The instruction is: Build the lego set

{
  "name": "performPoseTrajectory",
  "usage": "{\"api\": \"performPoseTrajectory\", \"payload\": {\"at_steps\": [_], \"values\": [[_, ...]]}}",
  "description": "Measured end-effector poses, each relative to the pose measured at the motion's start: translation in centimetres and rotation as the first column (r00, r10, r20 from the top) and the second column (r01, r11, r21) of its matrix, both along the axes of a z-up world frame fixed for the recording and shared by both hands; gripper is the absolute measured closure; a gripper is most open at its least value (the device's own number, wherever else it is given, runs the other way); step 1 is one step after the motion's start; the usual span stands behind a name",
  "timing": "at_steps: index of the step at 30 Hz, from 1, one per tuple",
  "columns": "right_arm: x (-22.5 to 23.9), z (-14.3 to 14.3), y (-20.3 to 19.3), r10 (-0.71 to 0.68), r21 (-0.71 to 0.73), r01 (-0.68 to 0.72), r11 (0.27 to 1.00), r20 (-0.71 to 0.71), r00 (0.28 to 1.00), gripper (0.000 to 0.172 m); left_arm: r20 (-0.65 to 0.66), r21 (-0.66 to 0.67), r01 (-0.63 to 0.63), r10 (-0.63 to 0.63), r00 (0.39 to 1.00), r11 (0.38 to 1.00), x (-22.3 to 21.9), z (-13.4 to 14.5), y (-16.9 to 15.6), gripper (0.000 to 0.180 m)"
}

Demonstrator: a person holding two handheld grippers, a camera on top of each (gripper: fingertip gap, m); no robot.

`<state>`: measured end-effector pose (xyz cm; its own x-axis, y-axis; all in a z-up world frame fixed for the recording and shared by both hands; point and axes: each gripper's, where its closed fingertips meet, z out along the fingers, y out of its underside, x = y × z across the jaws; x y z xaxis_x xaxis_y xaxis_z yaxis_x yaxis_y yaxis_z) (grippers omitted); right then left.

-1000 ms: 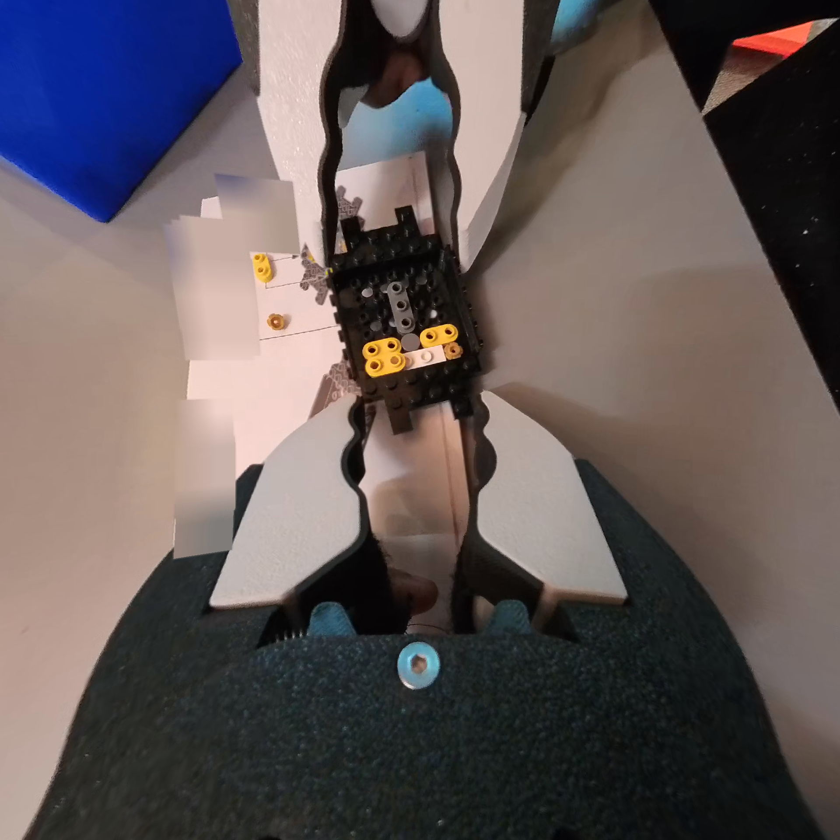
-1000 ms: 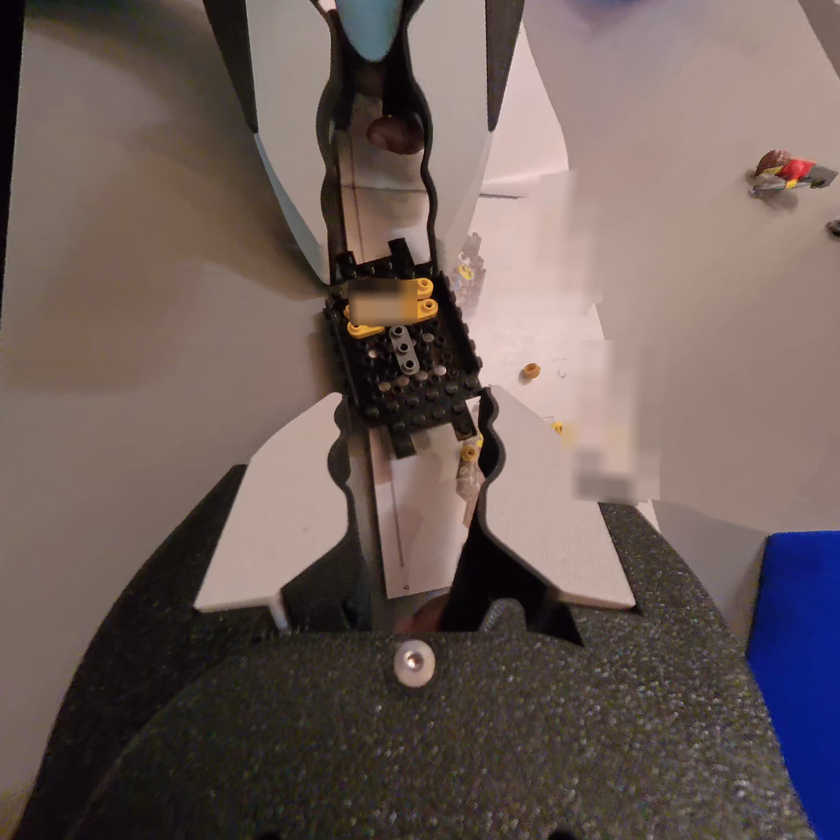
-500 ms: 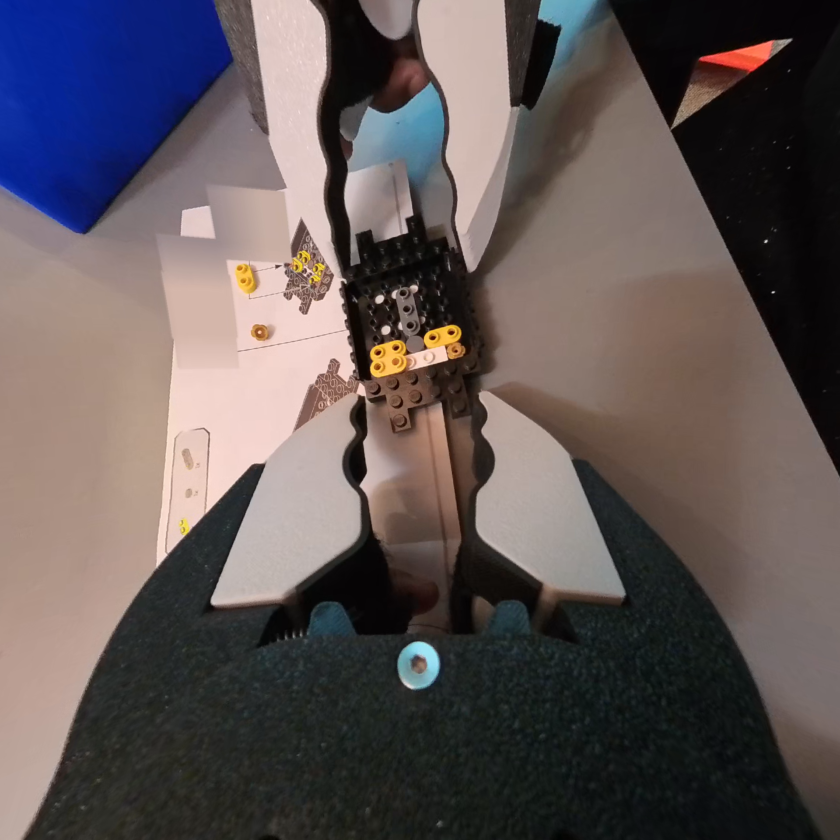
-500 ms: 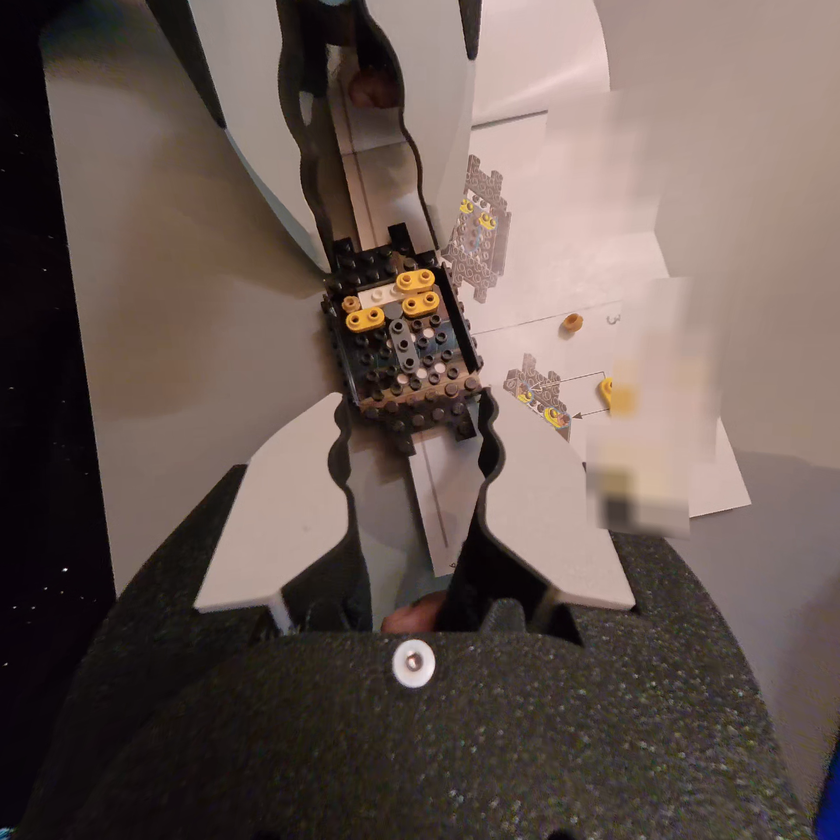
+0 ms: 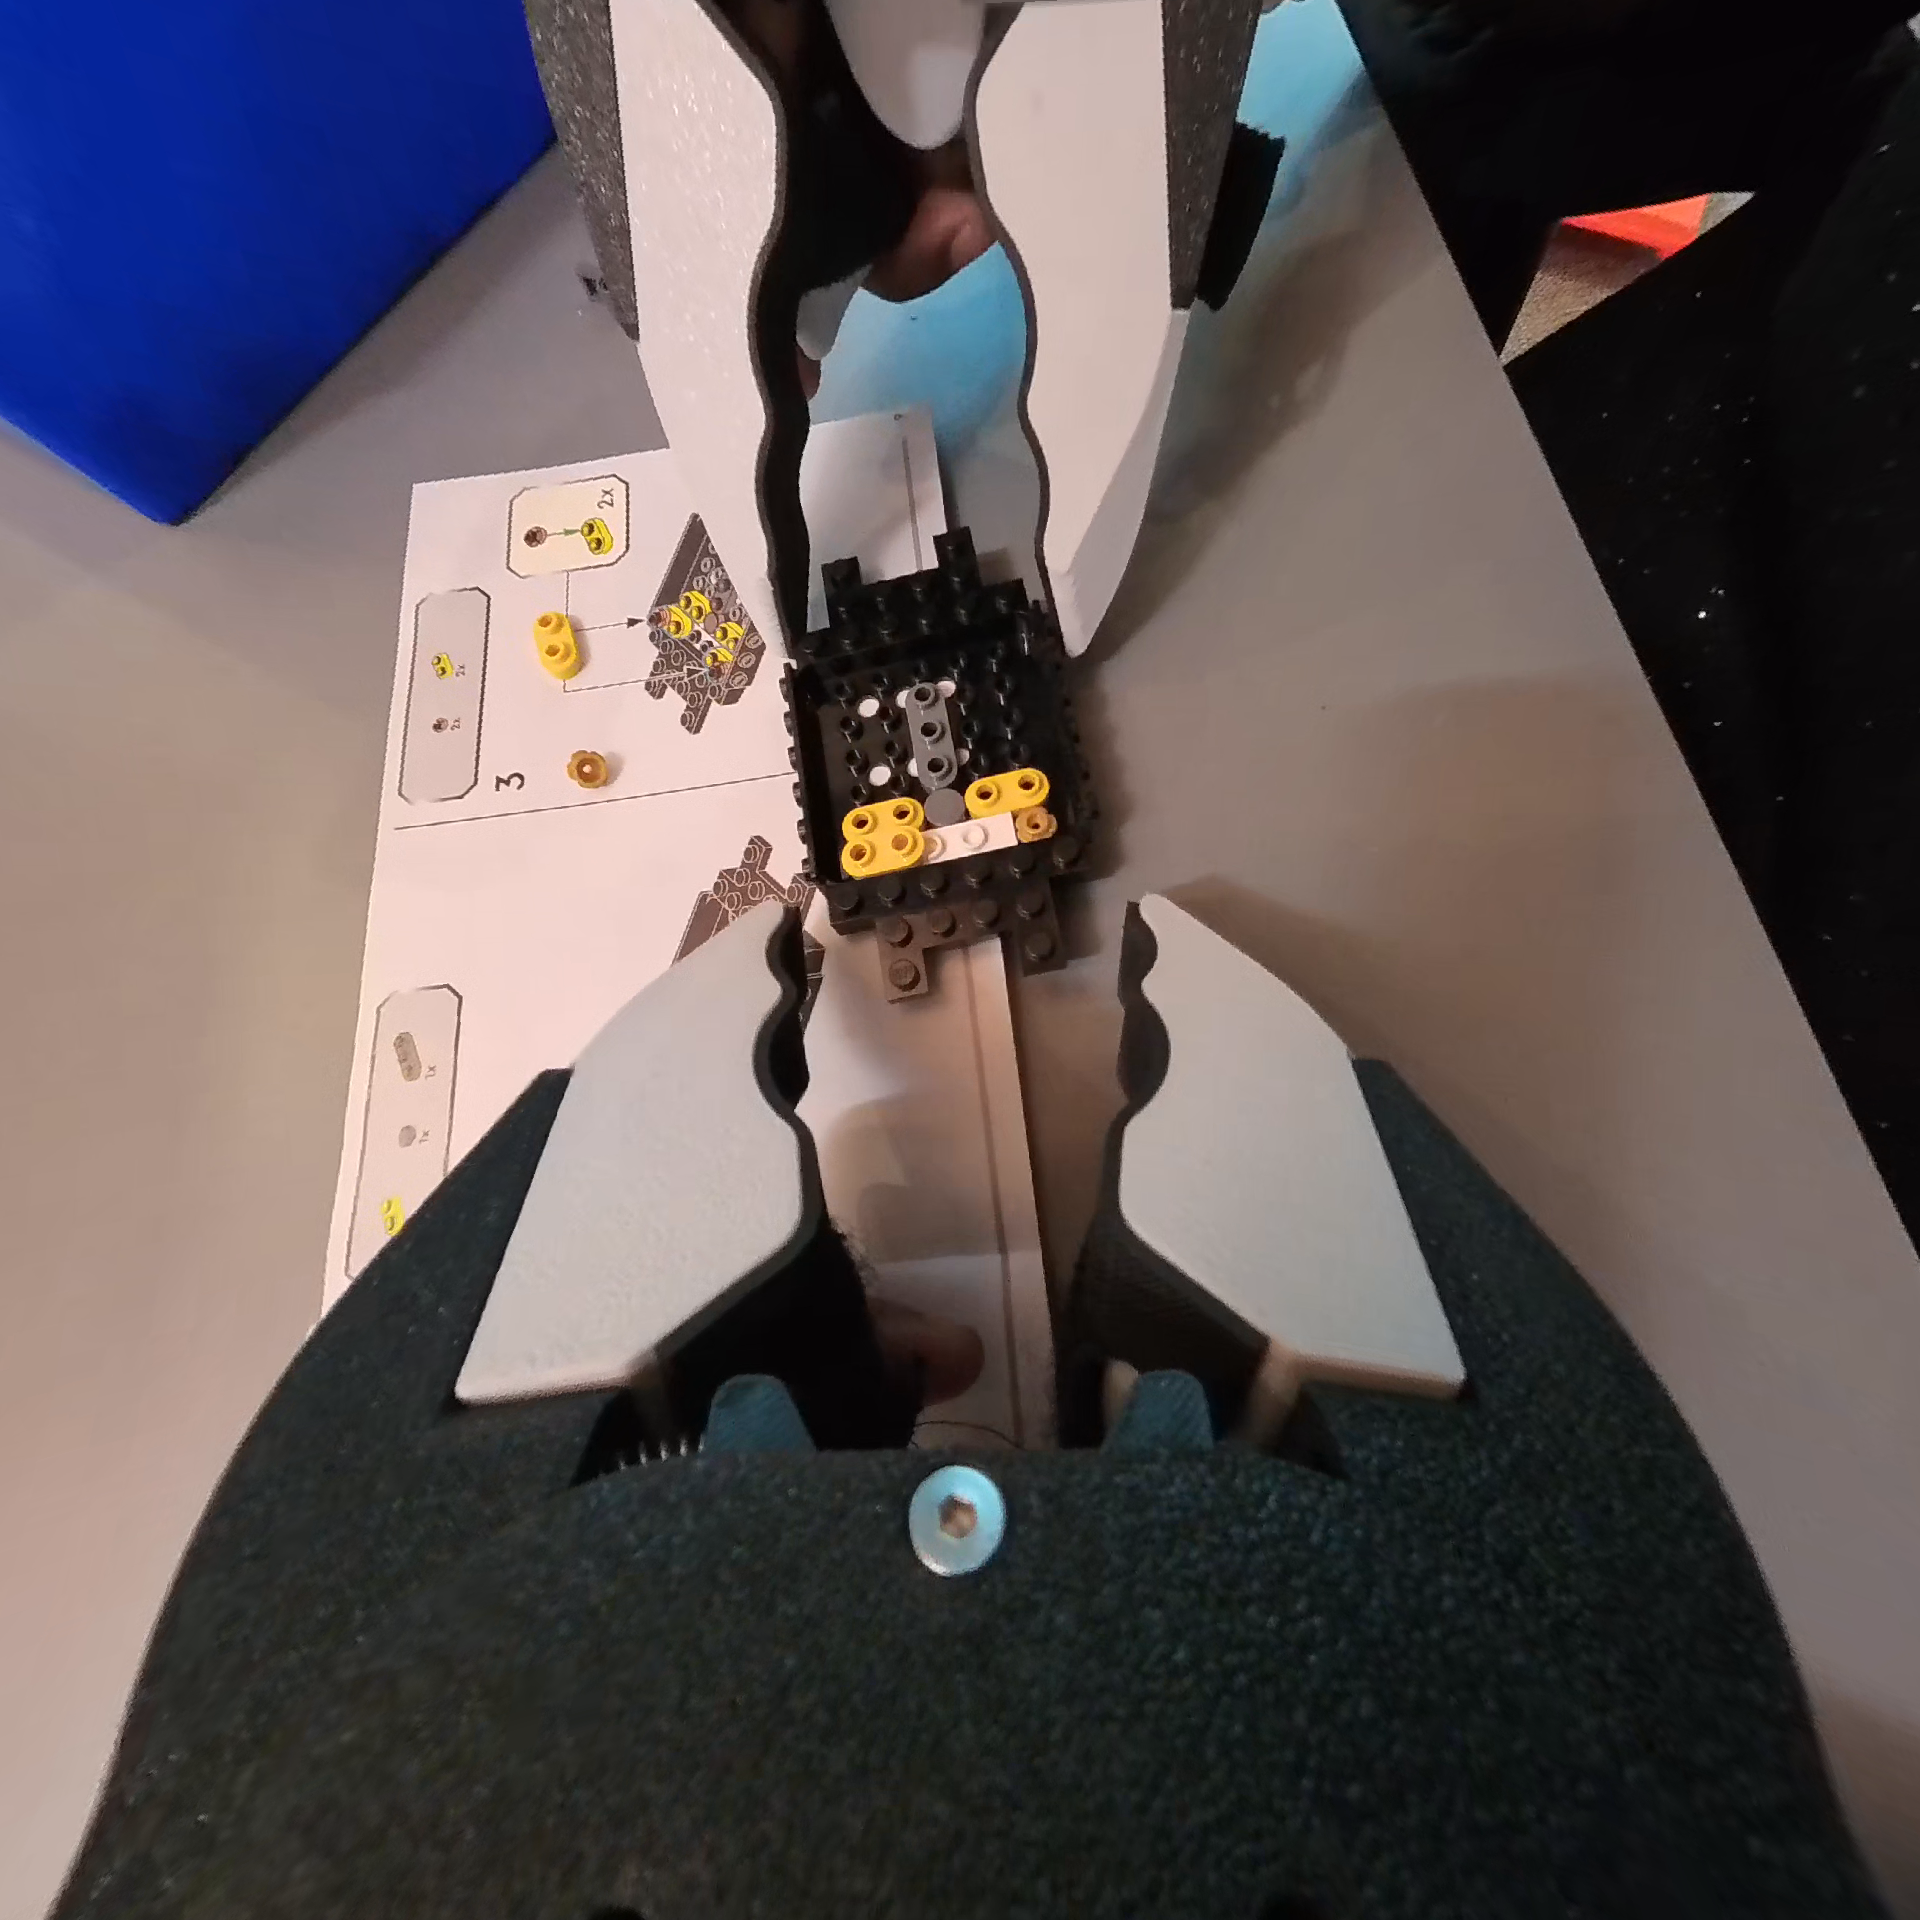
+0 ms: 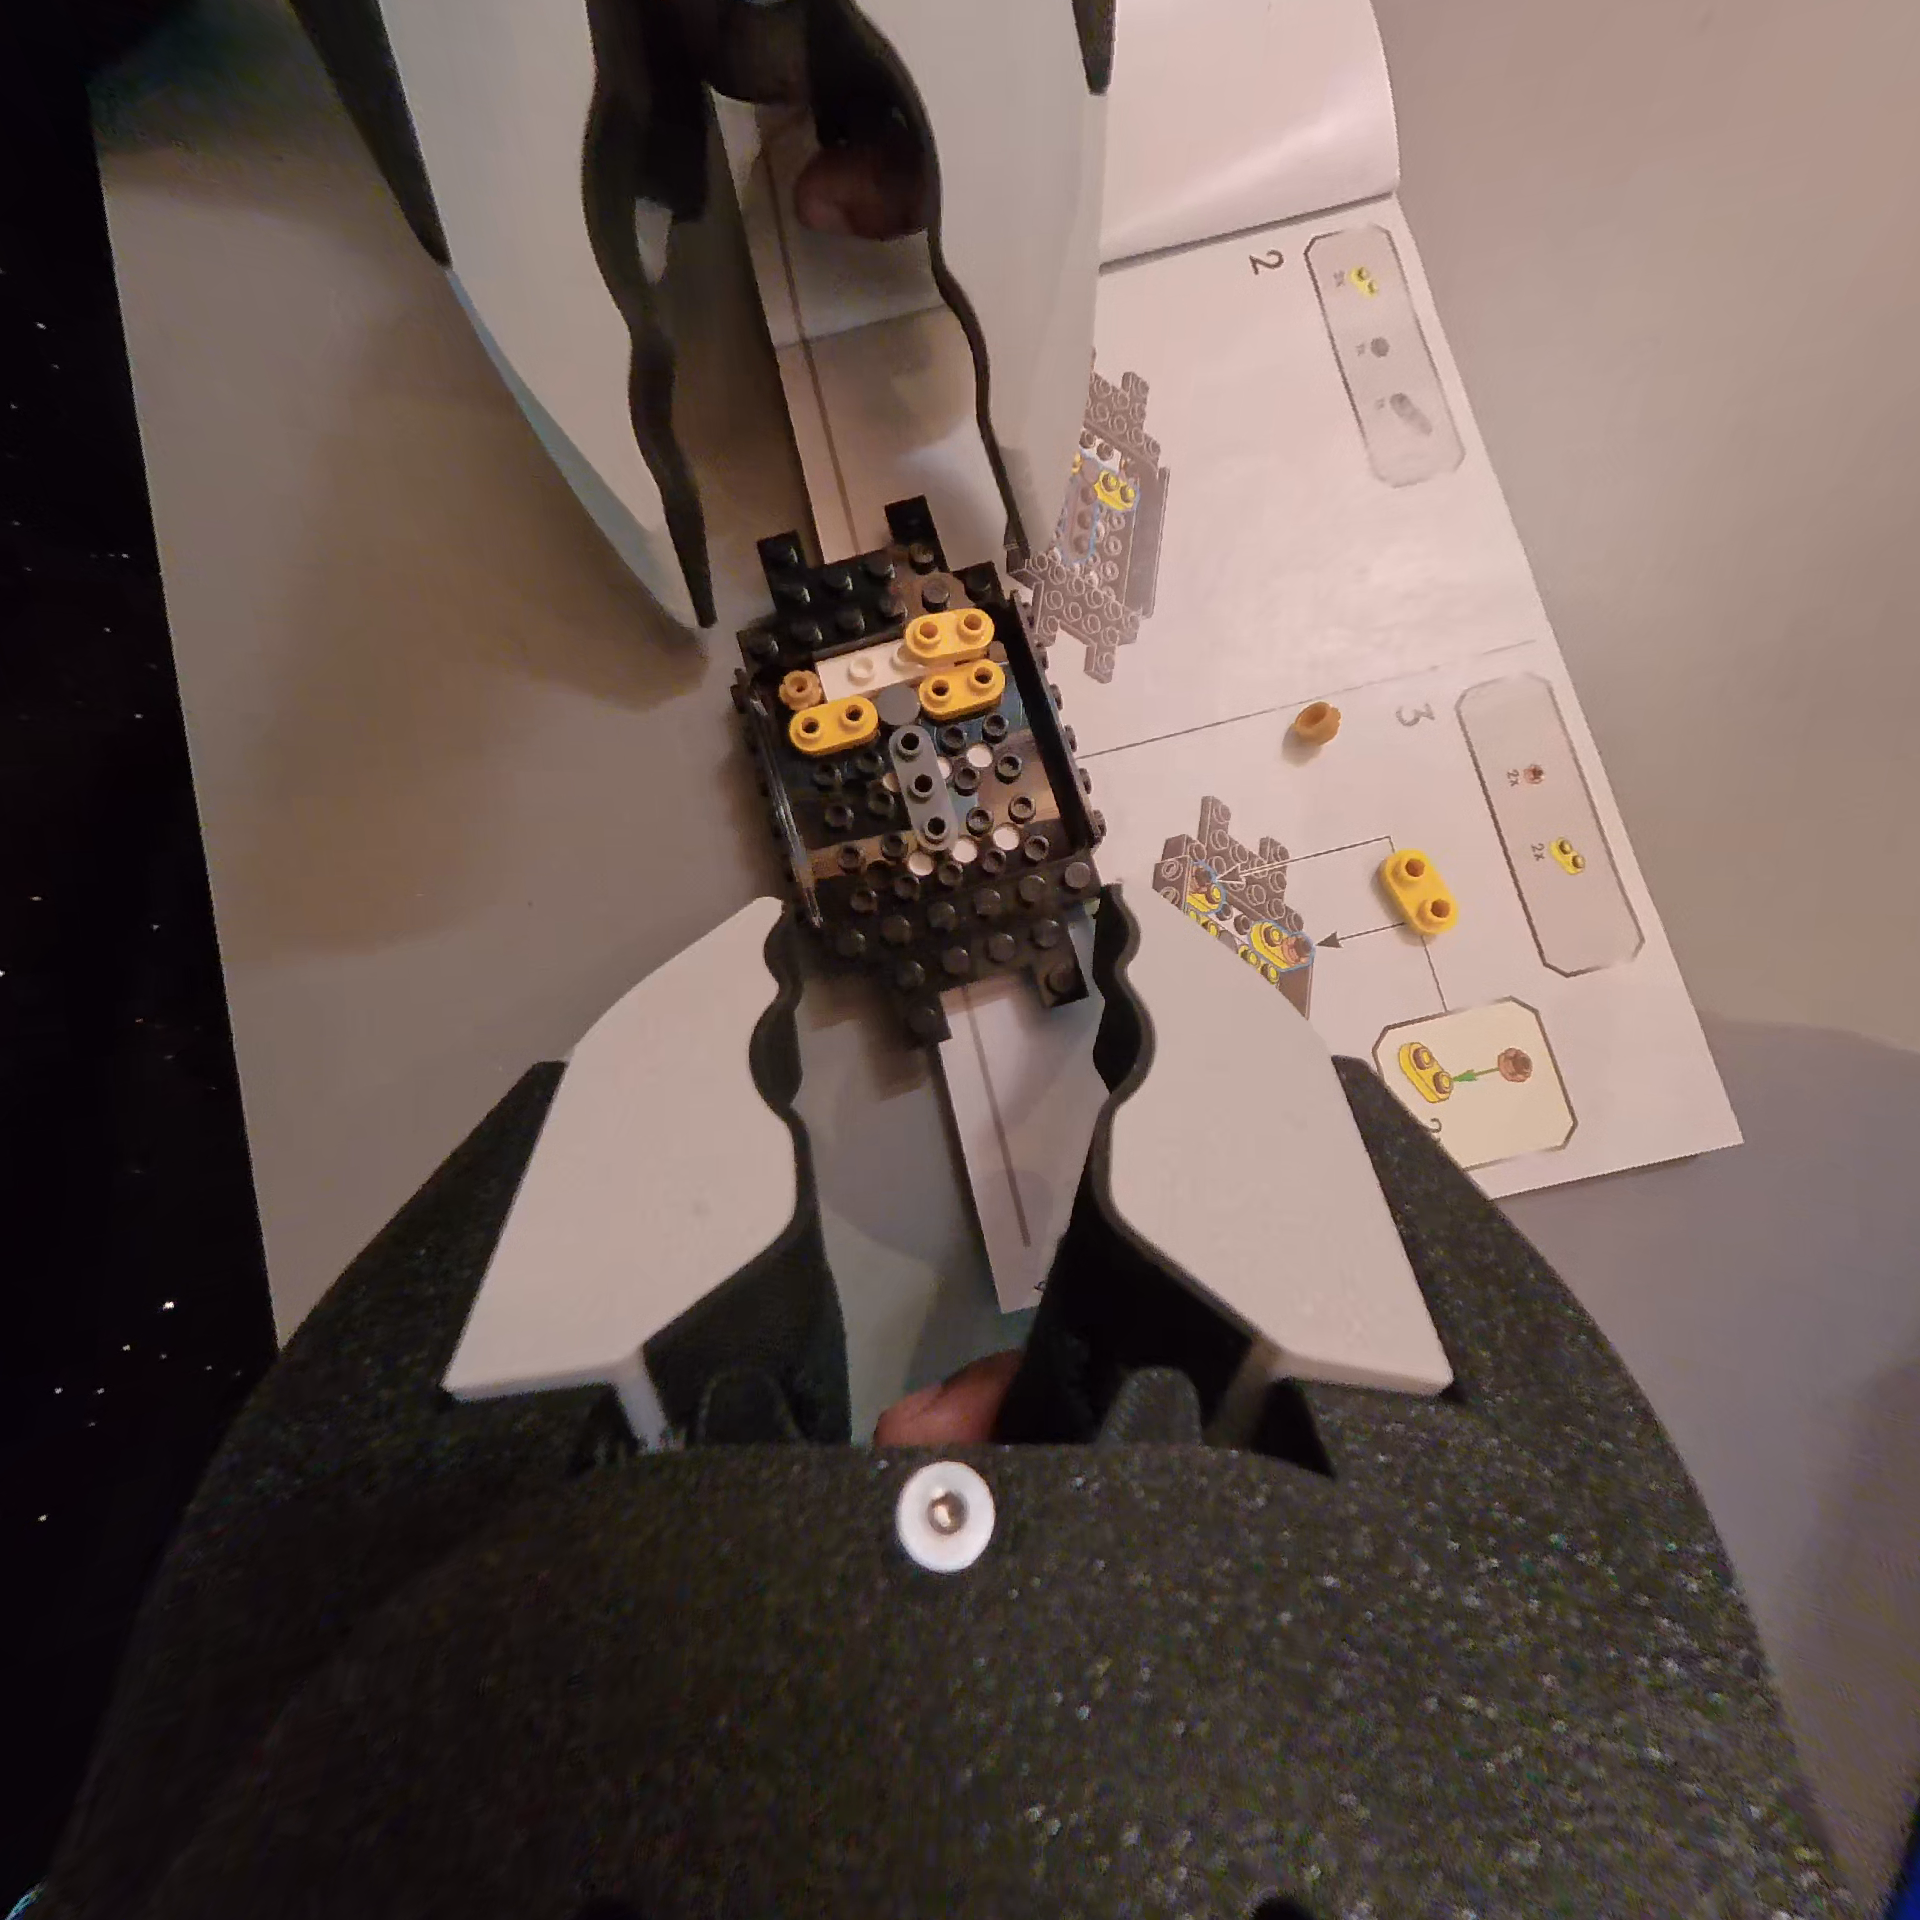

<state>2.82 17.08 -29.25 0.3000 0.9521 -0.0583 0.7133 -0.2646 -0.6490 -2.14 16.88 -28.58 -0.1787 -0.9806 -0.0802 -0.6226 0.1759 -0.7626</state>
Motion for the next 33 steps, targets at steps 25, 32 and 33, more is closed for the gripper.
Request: {"api": "performPoseTrajectory", "payload": {"at_steps": [25,32,33], "values": [[0.0,0.1,-0.2,0.004,-0.008,-0.004,1.0,0.005,1.0,0.116,0.017,0.014,-0.009,0.008,1.0,1.0,0.4,0.0,0.3,0.139],[1.5,2.6,0.1,-0.011,0.004,0.012,1.0,-0.046,0.999,0.119,0.018,0.023,-0.006,0.005,1.0,1.0,0.5,0.0,0.3,0.139],[1.7,2.8,0.1,-0.016,0.01,0.017,1.0,-0.048,0.999,0.128,0.019,0.024,-0.006,0.006,1.0,1.0,0.5,0.1,0.4,0.139]]}}
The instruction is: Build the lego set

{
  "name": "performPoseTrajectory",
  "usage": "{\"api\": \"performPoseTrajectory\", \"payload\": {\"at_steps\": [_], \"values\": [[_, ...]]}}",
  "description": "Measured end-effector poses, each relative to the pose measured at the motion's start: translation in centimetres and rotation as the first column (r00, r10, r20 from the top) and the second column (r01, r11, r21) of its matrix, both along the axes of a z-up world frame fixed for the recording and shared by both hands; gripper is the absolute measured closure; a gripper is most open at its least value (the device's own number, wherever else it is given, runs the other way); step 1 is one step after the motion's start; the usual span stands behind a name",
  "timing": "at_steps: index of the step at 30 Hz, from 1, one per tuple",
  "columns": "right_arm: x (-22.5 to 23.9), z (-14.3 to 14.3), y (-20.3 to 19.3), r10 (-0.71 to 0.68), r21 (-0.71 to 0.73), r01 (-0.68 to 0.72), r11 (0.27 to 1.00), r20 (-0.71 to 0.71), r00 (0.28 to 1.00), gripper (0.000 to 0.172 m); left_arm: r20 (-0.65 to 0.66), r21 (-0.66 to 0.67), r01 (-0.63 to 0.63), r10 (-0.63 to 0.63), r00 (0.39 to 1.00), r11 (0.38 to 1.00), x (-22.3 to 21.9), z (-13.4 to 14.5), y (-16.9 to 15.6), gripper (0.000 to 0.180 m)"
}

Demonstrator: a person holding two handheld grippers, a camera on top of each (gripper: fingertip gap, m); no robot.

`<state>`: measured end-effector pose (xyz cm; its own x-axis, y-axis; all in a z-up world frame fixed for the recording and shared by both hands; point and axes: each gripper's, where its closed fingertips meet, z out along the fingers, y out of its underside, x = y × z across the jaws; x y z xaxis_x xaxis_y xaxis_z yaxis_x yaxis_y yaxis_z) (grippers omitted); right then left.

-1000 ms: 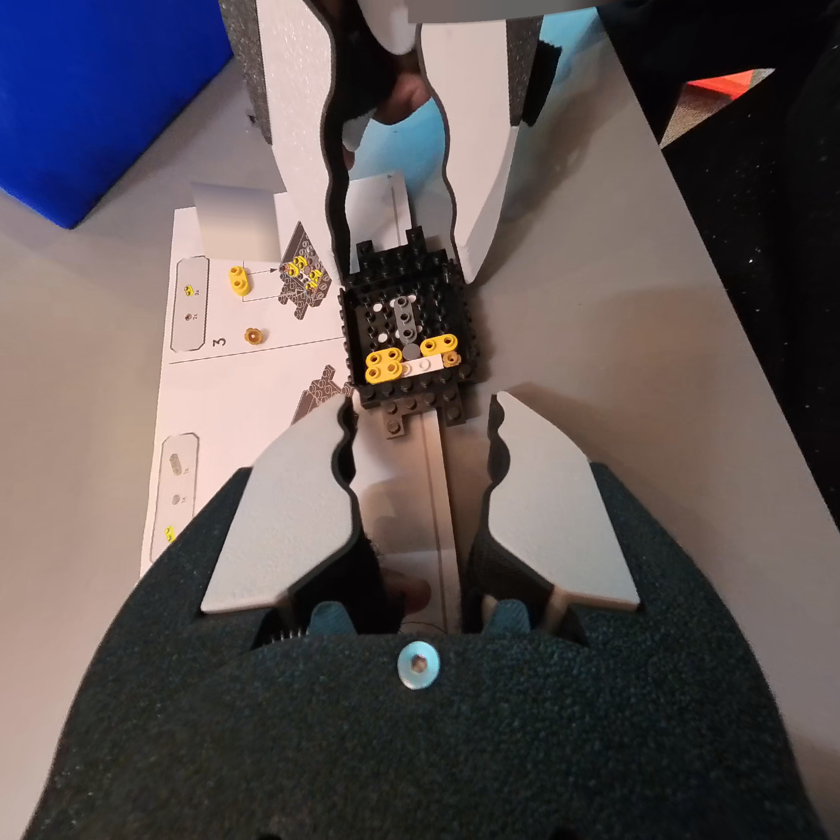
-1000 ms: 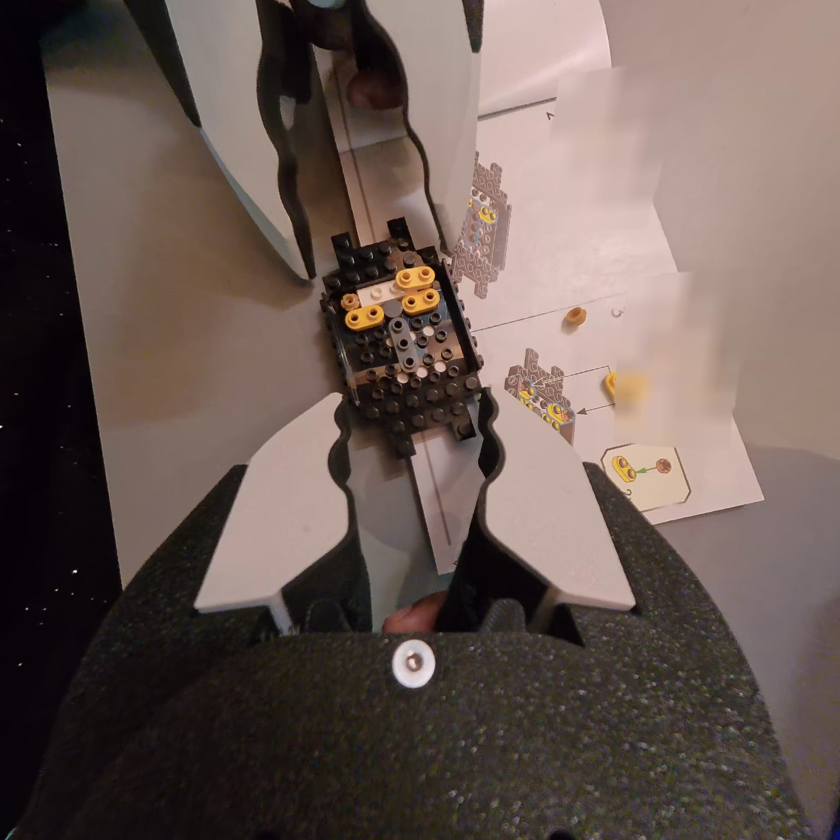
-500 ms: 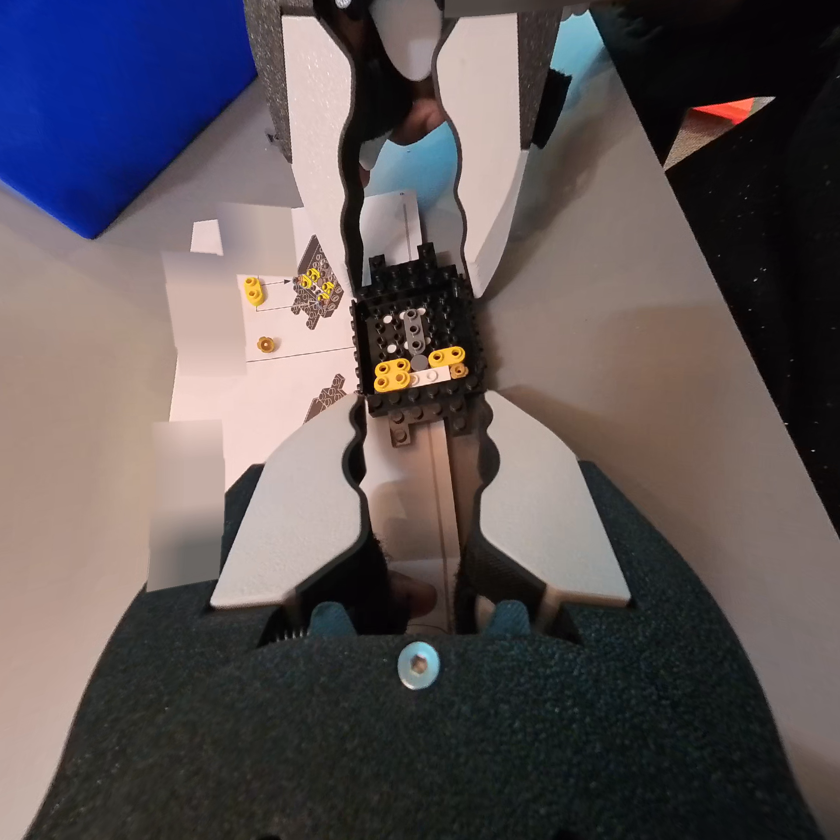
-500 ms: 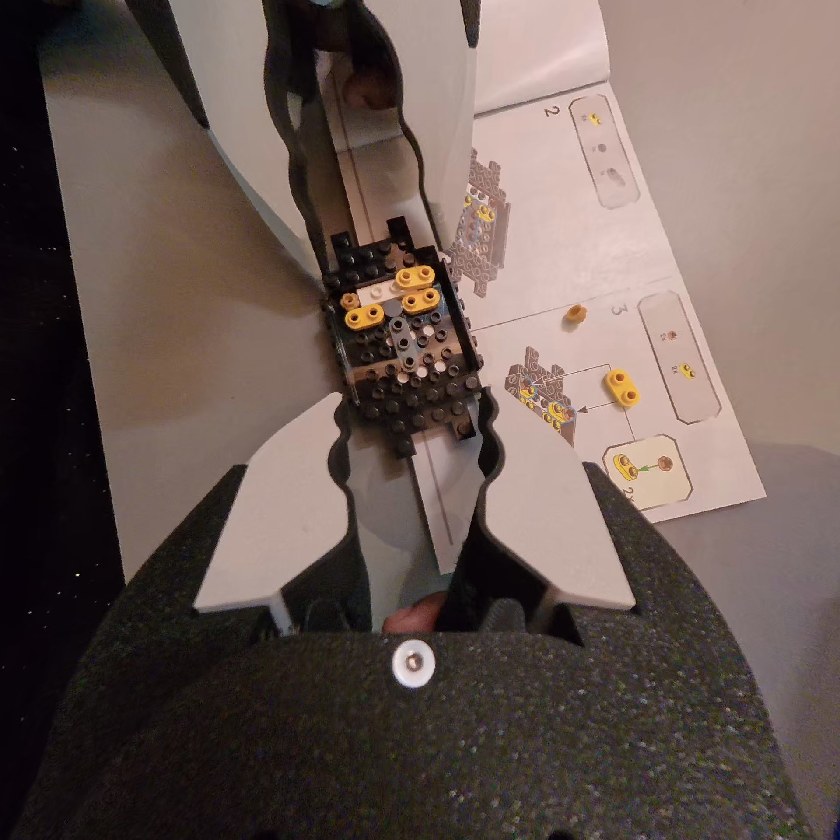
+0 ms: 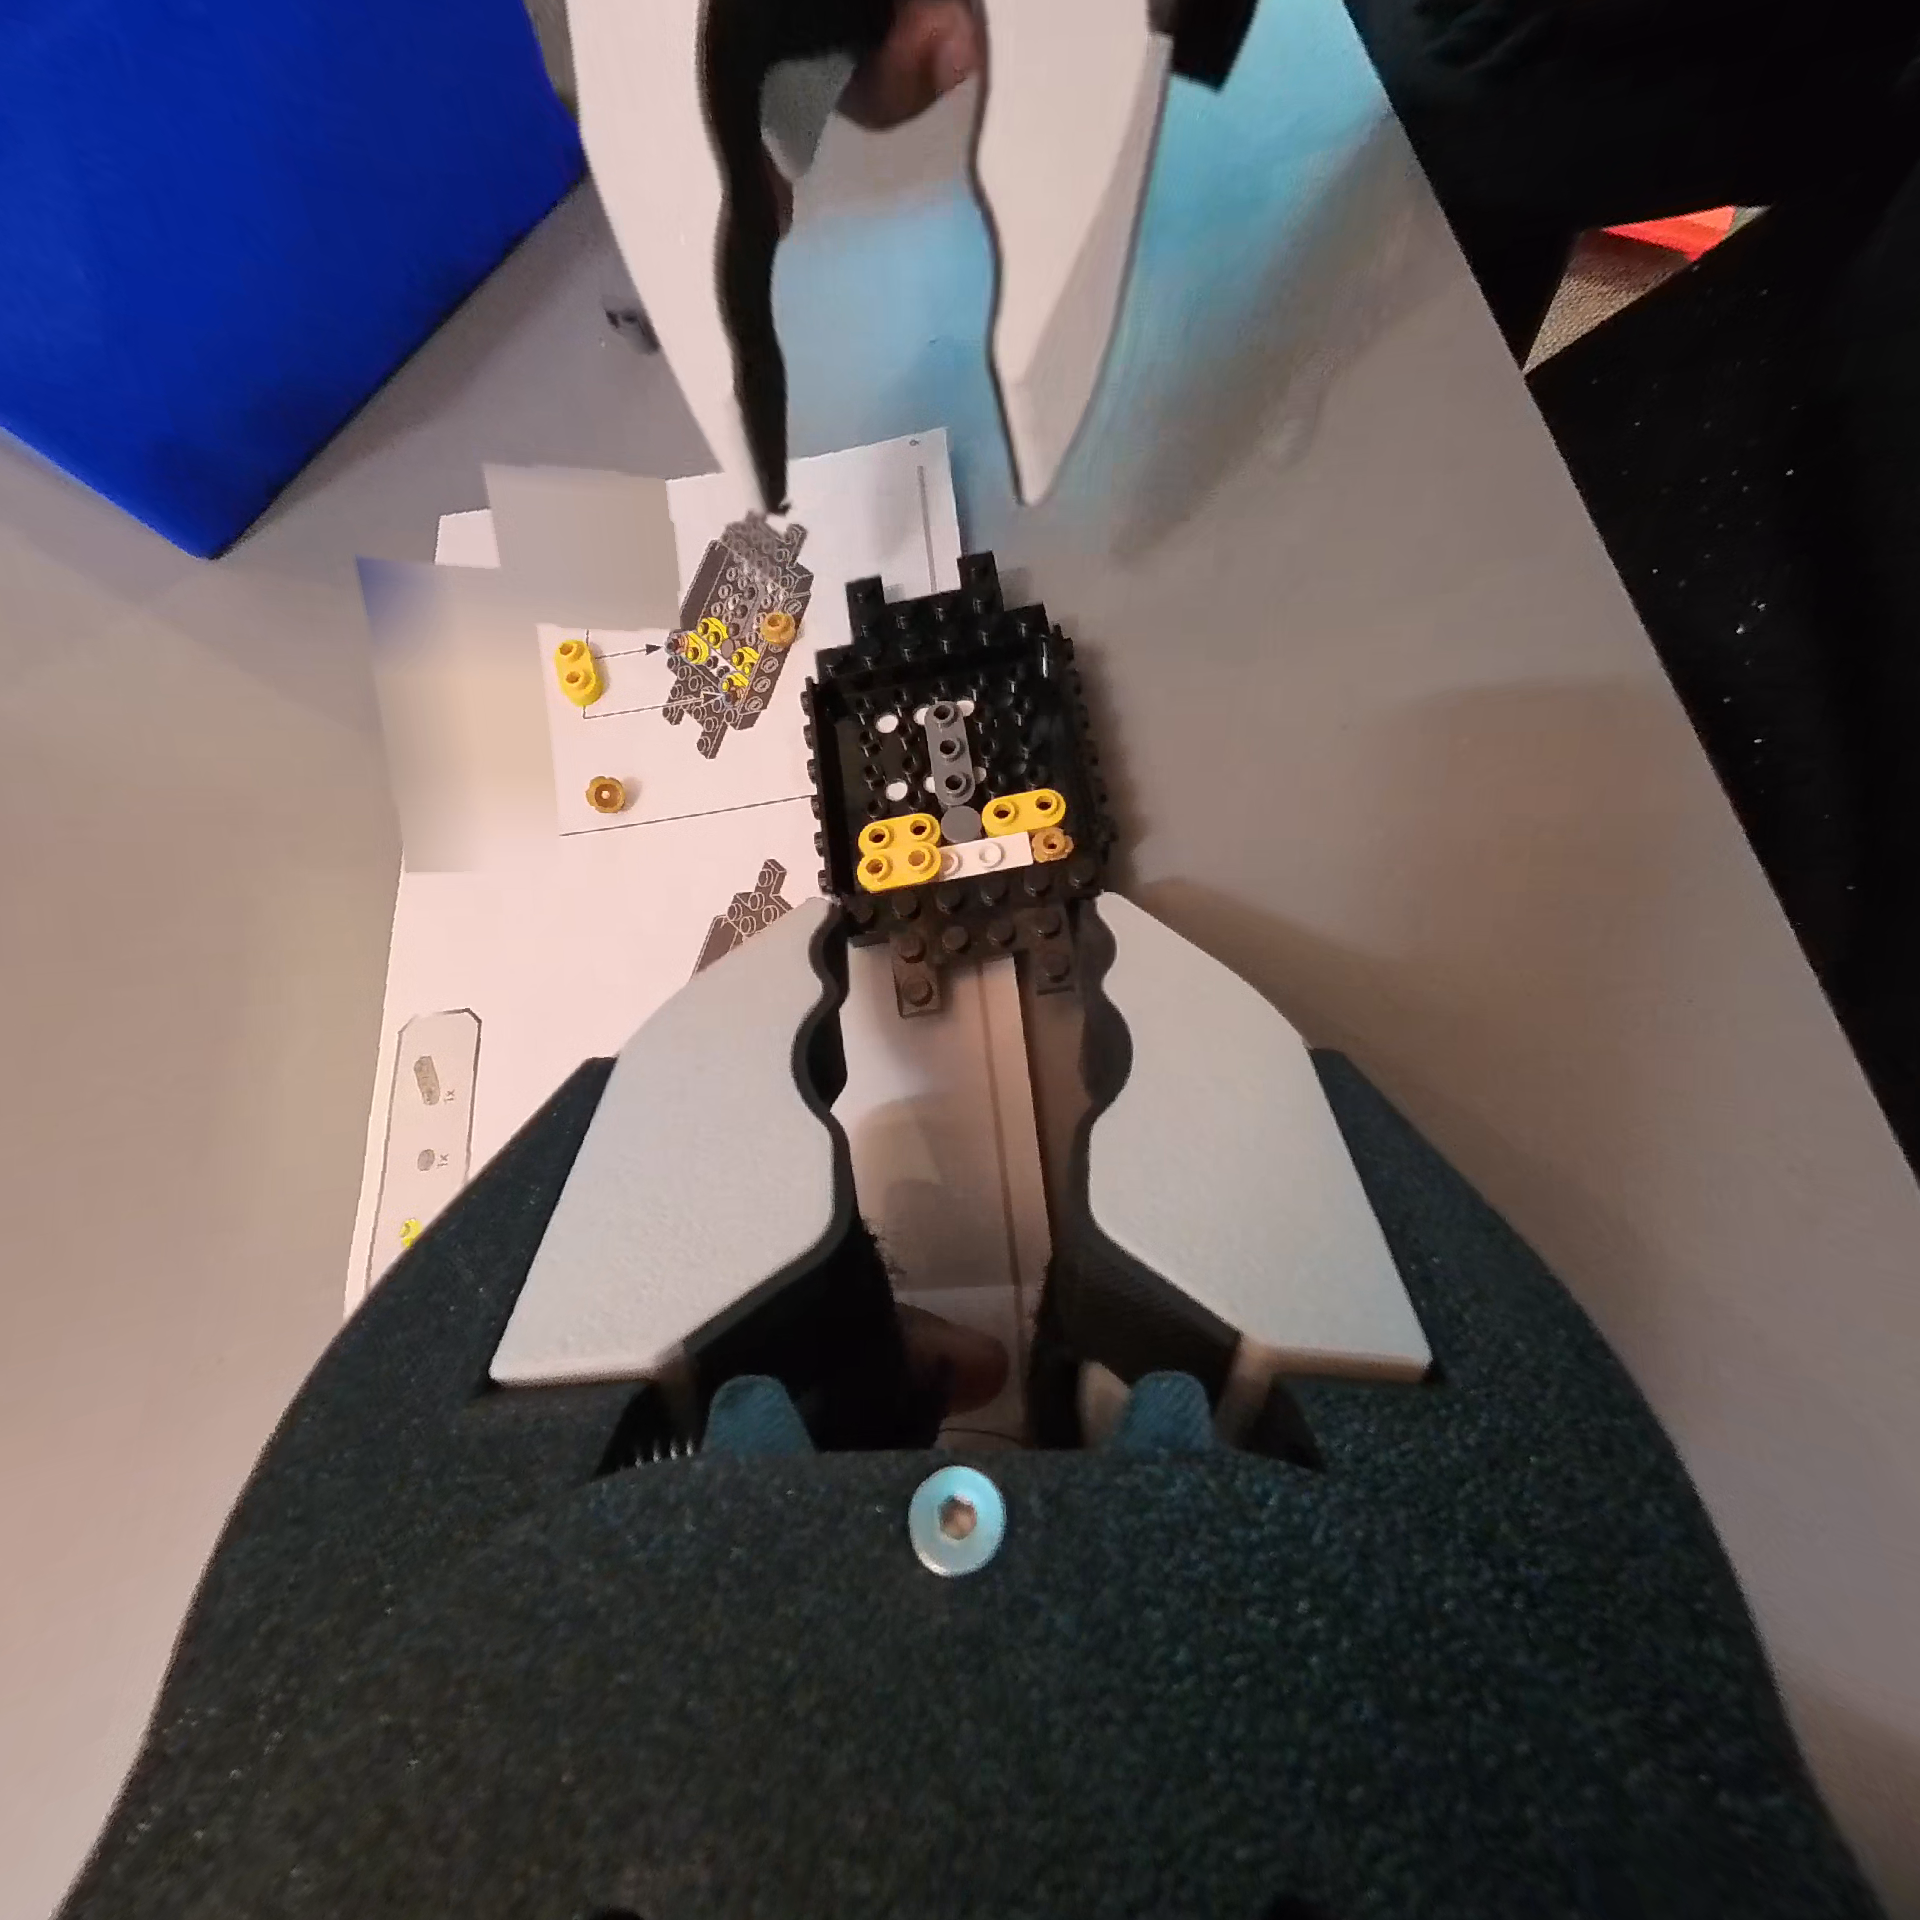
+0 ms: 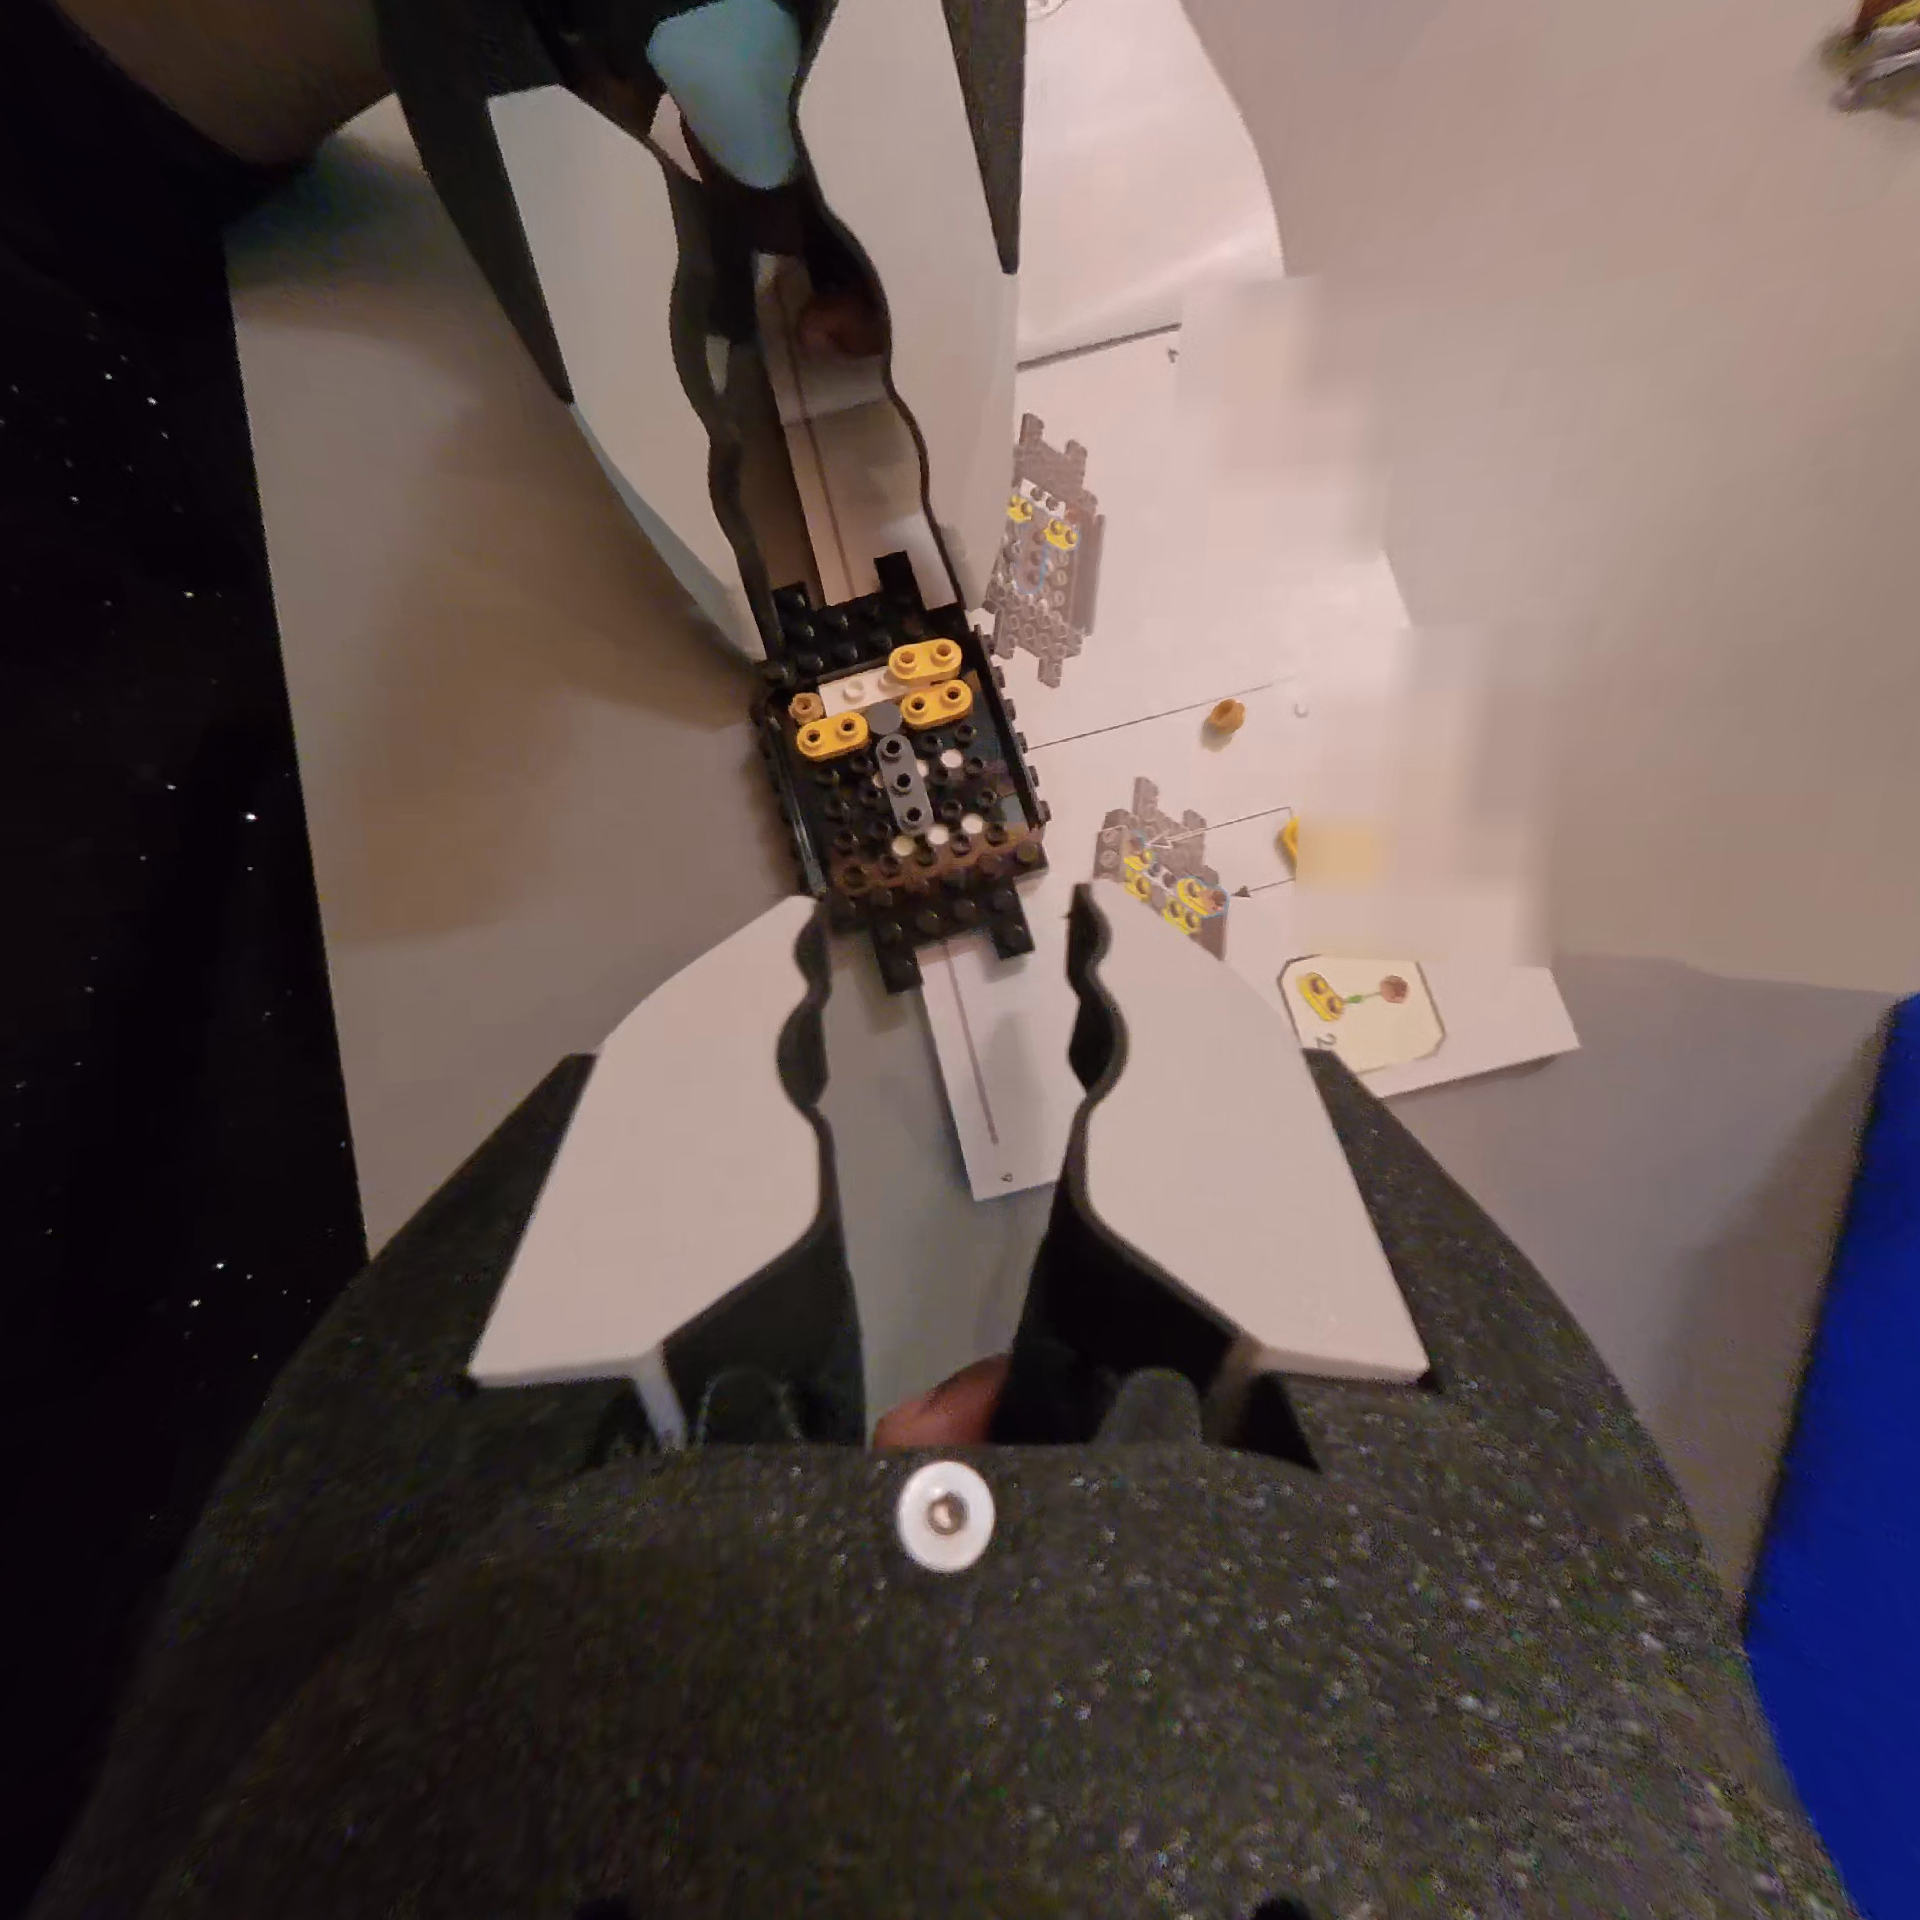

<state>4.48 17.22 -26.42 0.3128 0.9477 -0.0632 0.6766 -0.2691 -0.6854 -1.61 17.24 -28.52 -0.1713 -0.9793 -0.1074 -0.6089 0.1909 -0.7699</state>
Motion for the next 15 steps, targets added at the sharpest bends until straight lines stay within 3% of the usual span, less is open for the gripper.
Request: {"api": "performPoseTrajectory", "payload": {"at_steps": [7,15], "values": [[0.4,0.7,0.4,-0.023,0.035,0.023,0.999,0.001,1.0,0.164,0.034,0.011,-0.009,0.008,0.999,1.0,0.1,0.6,0.2,0.138],[-4.2,-0.7,0.0,0.123,0.101,-0.12,0.988,-0.023,0.992,0.157,0.021,0.029,-0.007,0.007,1.0,1.0,0.4,0.4,0.2,0.141]]}}
